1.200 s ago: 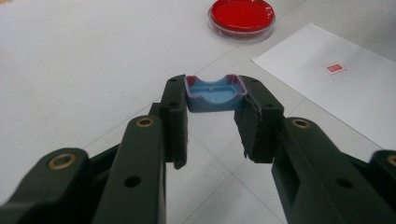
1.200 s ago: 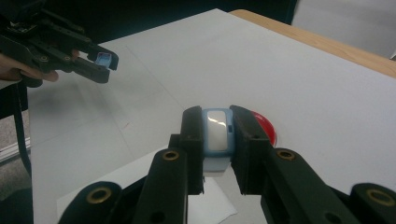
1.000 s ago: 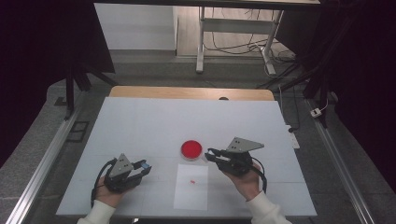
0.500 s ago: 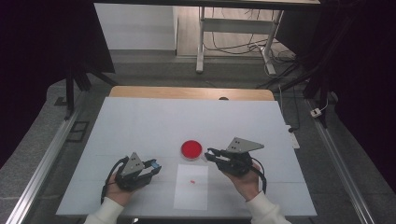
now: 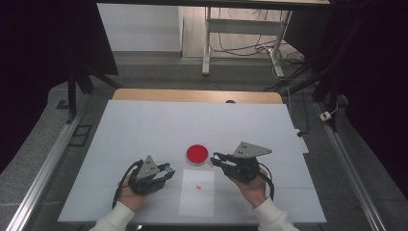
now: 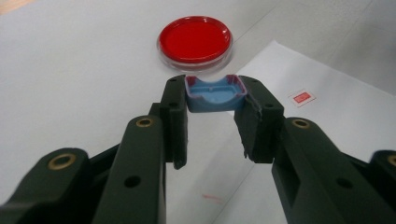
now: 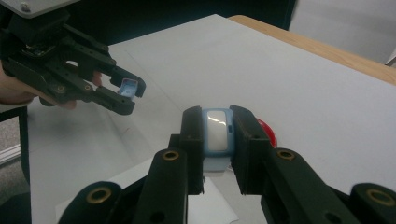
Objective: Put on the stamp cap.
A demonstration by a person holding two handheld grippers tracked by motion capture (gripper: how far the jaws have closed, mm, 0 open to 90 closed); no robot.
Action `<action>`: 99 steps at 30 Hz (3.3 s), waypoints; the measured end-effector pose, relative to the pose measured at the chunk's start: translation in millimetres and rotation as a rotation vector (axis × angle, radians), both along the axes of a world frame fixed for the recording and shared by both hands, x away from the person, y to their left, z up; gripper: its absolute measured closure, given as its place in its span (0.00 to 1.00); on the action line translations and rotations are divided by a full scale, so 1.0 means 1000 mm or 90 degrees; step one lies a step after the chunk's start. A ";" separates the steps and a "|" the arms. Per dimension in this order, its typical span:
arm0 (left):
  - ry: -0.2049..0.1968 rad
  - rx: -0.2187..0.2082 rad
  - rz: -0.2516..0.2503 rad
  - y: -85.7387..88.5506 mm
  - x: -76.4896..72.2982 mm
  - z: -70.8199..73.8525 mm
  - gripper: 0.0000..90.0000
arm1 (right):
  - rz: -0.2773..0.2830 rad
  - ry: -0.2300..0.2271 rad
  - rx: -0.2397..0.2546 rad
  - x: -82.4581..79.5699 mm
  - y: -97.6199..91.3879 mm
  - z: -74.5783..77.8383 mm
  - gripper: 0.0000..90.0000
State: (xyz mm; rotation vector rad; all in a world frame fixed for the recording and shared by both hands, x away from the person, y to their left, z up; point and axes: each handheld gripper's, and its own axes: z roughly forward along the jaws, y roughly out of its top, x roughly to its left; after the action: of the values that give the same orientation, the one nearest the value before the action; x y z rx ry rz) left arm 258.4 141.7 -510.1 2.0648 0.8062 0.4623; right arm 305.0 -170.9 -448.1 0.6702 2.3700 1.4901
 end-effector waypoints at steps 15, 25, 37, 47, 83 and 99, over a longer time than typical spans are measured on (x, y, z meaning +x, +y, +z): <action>-0.005 0.010 -0.037 -0.033 0.009 0.001 0.72 | -0.002 -0.001 0.005 -0.001 0.000 0.001 0.84; -0.004 0.014 -0.049 -0.048 0.014 0.000 0.72 | -0.002 -0.001 0.005 -0.001 0.000 0.001 0.84; -0.008 0.022 -0.062 -0.067 0.018 -0.002 0.72 | 0.004 0.003 0.005 -0.002 0.004 -0.001 0.84; -0.014 0.031 -0.068 -0.080 0.020 -0.005 0.72 | 0.001 0.019 0.007 -0.005 0.011 -0.005 0.84; -0.053 0.048 -0.056 -0.093 0.017 -0.006 0.72 | -0.087 0.112 0.032 -0.006 0.027 -0.013 0.84; -0.068 0.059 -0.047 -0.094 0.015 -0.006 0.72 | -0.097 0.126 0.033 -0.007 0.029 -0.015 0.84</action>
State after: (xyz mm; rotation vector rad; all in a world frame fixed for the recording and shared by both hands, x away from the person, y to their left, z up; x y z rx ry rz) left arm 273.0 47.8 -516.1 2.1281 0.6534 0.5729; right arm 297.8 -141.5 -463.4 1.0292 2.3651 1.4847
